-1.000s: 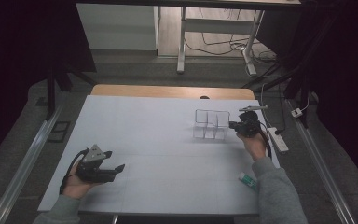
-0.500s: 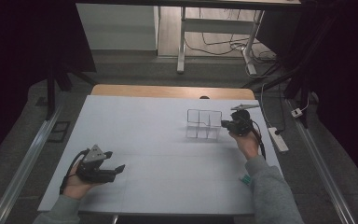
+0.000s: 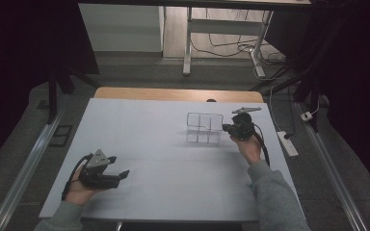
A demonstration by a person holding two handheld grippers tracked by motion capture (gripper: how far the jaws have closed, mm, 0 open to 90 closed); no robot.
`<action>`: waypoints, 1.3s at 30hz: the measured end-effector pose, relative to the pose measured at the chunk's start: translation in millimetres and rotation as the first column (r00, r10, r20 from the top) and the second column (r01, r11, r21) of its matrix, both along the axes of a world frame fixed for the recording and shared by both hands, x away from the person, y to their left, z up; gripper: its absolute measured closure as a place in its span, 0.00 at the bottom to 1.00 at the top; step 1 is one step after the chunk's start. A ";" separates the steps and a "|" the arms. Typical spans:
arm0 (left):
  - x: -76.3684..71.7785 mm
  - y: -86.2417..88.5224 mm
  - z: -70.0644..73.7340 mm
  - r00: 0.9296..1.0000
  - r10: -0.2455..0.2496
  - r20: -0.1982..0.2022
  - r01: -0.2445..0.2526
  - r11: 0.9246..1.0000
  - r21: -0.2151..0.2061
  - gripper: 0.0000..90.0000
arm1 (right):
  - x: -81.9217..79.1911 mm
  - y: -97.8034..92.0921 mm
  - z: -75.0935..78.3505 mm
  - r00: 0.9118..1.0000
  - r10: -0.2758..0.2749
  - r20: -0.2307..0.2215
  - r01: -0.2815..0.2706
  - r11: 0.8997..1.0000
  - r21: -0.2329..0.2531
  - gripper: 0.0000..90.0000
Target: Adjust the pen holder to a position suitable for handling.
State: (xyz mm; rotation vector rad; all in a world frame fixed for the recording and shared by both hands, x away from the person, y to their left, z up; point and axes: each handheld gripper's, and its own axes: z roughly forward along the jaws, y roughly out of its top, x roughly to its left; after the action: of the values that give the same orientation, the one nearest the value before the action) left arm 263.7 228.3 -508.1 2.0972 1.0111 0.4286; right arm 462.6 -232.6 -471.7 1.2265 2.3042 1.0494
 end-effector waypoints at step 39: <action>0.9 1.3 -2.3 1.000 -0.001 -0.007 0.001 1.000 0.004 0.29 | 2.3 63.6 -7.2 0.996 0.090 0.003 -0.090 0.996 0.002 1.00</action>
State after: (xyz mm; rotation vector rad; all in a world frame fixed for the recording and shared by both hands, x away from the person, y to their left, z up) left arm 264.6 229.5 -510.3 2.1040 1.0138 0.4237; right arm 464.9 -169.0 -478.8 1.1302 2.3761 1.0839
